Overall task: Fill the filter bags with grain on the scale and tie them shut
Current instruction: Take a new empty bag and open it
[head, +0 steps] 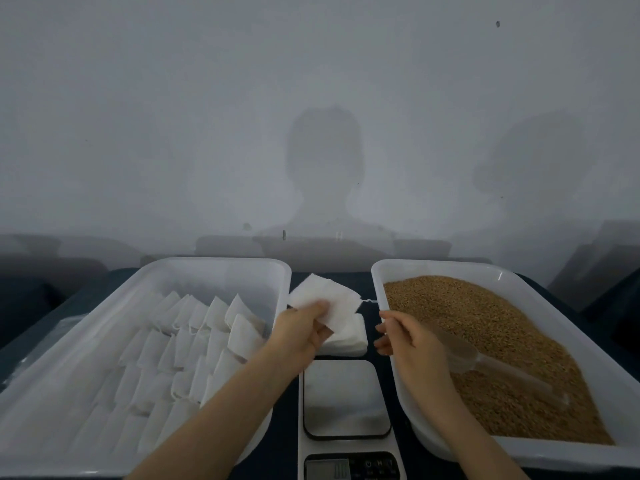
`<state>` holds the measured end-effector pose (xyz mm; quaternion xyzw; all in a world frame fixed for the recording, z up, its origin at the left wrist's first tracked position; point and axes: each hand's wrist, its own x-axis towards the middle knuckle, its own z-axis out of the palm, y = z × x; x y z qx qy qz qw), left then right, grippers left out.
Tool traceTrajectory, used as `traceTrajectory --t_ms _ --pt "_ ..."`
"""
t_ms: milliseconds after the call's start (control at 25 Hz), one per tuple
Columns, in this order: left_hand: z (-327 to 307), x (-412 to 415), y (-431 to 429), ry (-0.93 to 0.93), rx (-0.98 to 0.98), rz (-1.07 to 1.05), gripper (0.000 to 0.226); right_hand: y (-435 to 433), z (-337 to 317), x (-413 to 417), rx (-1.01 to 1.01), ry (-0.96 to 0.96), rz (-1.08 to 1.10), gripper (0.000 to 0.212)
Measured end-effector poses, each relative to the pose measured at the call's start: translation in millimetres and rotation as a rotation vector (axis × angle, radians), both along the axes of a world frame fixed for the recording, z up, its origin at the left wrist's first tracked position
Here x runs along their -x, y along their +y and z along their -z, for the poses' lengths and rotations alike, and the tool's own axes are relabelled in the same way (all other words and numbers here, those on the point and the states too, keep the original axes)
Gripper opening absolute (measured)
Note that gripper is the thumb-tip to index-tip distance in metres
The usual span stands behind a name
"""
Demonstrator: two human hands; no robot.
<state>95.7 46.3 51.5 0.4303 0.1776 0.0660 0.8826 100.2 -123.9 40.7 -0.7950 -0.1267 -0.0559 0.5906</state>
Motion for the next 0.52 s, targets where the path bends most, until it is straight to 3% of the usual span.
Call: traceTrajectory --t_ms 120,280,360,440,520 --pt "5 30 -16 -0.063 0.071 0.087 0.022 12 -4 15 -0.194 0.273 -0.153 0.016" --pt "8 52 -30 -0.040 0.050 0.084 0.029 7 -6 28 -0.370 0.386 -0.099 0.011" --pt "7 60 -33 0.078 0.014 0.138 0.028 2 -8 31 -0.393 0.405 -0.081 0.011" --pt "2 75 -34 0.237 -0.060 0.327 0.027 -3 -11 32 -0.345 0.371 -0.065 0.010" --pt "0 88 -34 0.306 -0.280 0.483 0.023 -8 -13 34 -0.269 0.307 -0.018 0.008"
